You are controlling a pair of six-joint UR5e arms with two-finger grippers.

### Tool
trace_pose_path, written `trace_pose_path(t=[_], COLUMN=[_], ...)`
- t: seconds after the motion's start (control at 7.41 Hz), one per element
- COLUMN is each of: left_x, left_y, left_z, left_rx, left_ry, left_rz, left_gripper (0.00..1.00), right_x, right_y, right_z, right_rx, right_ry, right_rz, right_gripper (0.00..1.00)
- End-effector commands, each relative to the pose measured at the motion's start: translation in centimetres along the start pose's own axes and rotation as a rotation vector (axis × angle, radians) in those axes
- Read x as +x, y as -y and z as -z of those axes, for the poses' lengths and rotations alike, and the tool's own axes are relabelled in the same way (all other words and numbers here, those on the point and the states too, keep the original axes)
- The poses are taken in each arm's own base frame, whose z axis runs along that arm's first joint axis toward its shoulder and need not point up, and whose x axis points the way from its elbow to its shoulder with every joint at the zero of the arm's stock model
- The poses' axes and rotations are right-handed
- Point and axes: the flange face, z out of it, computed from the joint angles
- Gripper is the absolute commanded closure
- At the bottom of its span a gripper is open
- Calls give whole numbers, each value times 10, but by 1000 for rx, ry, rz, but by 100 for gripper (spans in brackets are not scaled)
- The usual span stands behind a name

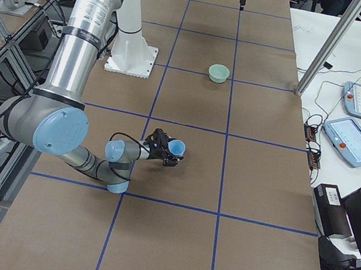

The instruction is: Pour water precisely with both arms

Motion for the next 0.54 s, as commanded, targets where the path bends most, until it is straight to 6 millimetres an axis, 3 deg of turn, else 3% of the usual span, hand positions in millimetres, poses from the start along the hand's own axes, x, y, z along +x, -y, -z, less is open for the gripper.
trace_pose_path(t=[0.0, 0.4], left_x=[1, 1], left_y=[0, 0], left_z=[0, 1], left_rx=[0, 1], left_ry=[-1, -1], left_rz=[0, 1], left_gripper=[0, 0], right_x=[1, 0], right_y=[4, 22], right_z=[5, 27], right_rx=[11, 22], right_ry=[7, 26], right_rz=[-4, 32], right_gripper=[1, 1])
